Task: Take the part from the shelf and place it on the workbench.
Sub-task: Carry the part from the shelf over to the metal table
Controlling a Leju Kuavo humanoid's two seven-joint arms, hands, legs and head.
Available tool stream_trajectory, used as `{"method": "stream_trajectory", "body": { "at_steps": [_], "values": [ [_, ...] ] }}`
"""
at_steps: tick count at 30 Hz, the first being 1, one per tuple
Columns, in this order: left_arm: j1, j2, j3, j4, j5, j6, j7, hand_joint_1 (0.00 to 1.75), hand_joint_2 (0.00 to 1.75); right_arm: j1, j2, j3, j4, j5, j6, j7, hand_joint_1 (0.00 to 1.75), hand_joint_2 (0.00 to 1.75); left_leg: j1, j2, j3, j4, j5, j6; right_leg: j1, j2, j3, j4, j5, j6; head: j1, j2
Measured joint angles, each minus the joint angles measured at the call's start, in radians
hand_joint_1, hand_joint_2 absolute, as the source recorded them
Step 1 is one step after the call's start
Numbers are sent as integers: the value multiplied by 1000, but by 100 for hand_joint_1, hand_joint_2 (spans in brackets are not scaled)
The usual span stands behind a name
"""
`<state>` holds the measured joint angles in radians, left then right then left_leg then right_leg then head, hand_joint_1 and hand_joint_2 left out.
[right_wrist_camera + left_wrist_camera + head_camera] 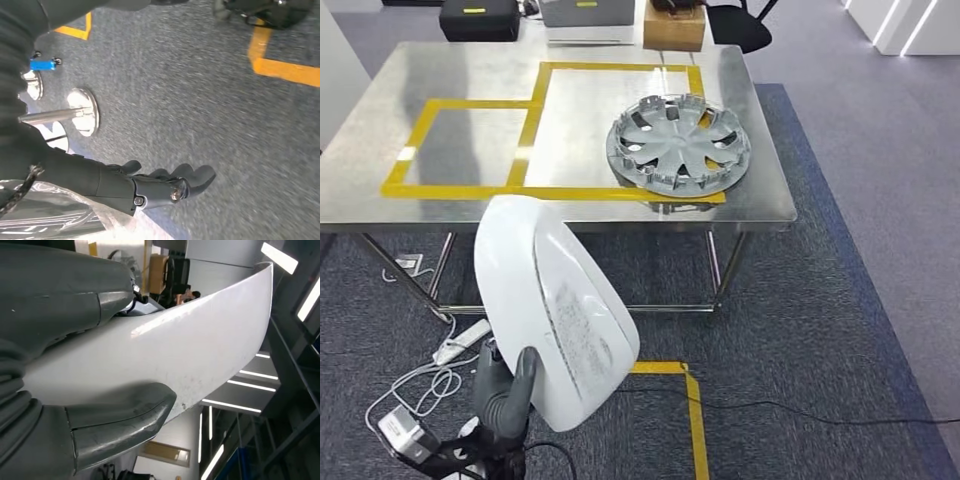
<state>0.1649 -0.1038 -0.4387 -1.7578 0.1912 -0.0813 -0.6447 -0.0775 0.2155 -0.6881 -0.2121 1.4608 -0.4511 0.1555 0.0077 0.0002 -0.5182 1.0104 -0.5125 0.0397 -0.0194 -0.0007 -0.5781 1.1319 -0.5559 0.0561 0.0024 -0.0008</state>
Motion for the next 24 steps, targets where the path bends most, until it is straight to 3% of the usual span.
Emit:
{"method": "stream_trajectory", "body": {
  "at_steps": [2,3,4,5,7,8,9,12,14,17,18,19,20,22,24],
  "values": [
    [1,-1,0,0,-2,11,5,175,175,1,0,1,0,-2,-7,4,0,175,-4,-1,10,-1,-14,5,1,0,-86,110,-44,0,3,0],
    [1,-1,0,0,-2,14,7,175,175,4,0,1,0,-2,-10,6,0,175,-6,-3,19,-1,-23,6,2,0,-117,132,-57,-1,3,0],
    [2,-1,1,0,-2,17,8,175,175,7,0,2,0,-2,-10,7,0,175,-9,-5,30,-1,-33,6,3,0,-132,123,-50,-5,4,0],
    [2,-1,1,0,-1,20,9,175,175,10,0,3,0,-2,-11,9,0,175,-11,-7,45,-1,-44,6,6,0,-132,84,-22,-10,4,0],
    [2,-3,1,0,-1,25,10,175,175,13,0,4,0,-1,-11,9,0,175,-15,-6,74,-1,-69,4,14,0,-111,-26,71,-26,2,0],
    [2,-3,1,1,0,28,11,175,175,13,0,5,0,-1,-11,9,0,175,-16,-6,82,-2,-80,0,19,0,-99,-66,98,-33,0,0],
    [2,-4,1,1,2,31,13,175,175,13,0,6,0,0,-11,9,0,175,-16,-5,89,-4,-89,-5,23,0,-93,-84,115,-39,-2,0],
    [2,-7,2,0,7,35,16,175,175,13,0,7,0,-1,-11,10,0,175,-15,-4,101,2,-96,-22,23,0,-75,-92,113,-52,-9,0],
    [0,-7,2,0,9,36,16,175,175,12,0,7,0,0,-11,10,0,175,-15,-3,70,68,-98,-31,17,1,-58,-101,108,-59,-11,0],
    [0,-7,3,0,10,39,16,175,175,9,0,8,0,0,-11,10,0,175,-5,-3,-43,240,-168,-49,11,1,-39,-106,92,-66,-14,0],
    [1,-6,3,0,12,40,16,175,175,9,0,9,0,0,-11,10,0,175,-2,-3,-72,269,-183,-54,11,2,-32,-106,87,-66,-14,0],
    [1,-6,4,0,14,41,16,175,175,10,0,9,0,0,-11,11,0,175,1,-3,-87,269,-174,-58,10,3,-26,-106,82,-65,-13,0],
    [1,-6,4,0,16,42,16,175,175,10,0,9,0,0,-11,11,0,175,4,-3,-88,238,-141,-60,9,4,-19,-106,78,-63,-14,0],
    [1,-6,4,0,18,43,16,175,175,10,0,9,0,0,-11,11,0,175,8,-3,-62,125,-47,-63,6,6,-5,-107,70,-56,-13,0],
    [1,-6,4,0,18,43,16,175,175,9,1,10,0,0,-11,11,0,175,5,-2,-45,45,-11,-56,6,7,-1,-107,66,-44,-14,0]
  ]
}}
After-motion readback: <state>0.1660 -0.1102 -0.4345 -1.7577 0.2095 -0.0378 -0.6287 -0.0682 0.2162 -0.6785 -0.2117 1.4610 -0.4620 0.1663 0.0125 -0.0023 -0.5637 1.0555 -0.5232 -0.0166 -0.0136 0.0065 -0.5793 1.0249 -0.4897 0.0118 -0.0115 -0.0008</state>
